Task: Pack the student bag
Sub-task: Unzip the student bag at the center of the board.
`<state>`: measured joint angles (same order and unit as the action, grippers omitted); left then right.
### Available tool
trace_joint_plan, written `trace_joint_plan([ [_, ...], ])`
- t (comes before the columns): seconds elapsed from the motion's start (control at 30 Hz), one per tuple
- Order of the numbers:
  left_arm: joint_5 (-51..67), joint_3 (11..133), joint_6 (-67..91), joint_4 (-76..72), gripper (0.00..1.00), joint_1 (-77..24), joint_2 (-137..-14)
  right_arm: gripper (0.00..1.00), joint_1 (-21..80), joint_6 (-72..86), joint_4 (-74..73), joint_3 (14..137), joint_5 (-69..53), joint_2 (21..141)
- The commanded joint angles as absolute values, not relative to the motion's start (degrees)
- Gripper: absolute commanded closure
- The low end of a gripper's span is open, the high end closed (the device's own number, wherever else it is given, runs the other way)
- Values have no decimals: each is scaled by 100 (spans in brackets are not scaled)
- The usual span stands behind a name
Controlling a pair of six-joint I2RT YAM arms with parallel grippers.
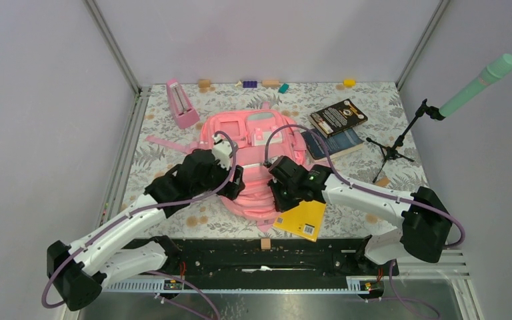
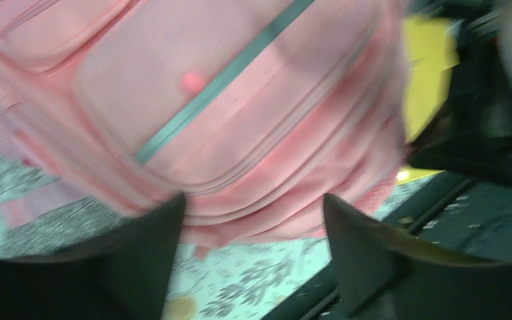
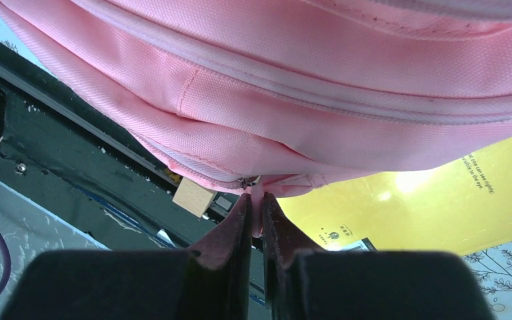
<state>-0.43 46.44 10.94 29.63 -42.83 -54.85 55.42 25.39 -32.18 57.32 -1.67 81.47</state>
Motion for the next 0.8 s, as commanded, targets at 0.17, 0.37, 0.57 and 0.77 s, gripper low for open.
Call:
trace_joint_plan([
  [0.17, 1620, 4451, 309, 1682, 7, -4933, -5397, 100, 5331, 2265, -3019, 5604, -637, 7969],
  [0.37, 432, 4671, -556, 2232, 2, -5420, -6241, 100, 4929, 2083, -3015, 5413, -732, 7585],
  [0.57, -420, 4724, -353, 2150, 1, -5414, -6586, 100, 4541, 1843, -3020, 5313, -882, 7339],
  [0.77, -820, 4760, -27, 1967, 2, -5398, -6757, 100, 4476, 1518, -3300, 5431, -759, 7355],
])
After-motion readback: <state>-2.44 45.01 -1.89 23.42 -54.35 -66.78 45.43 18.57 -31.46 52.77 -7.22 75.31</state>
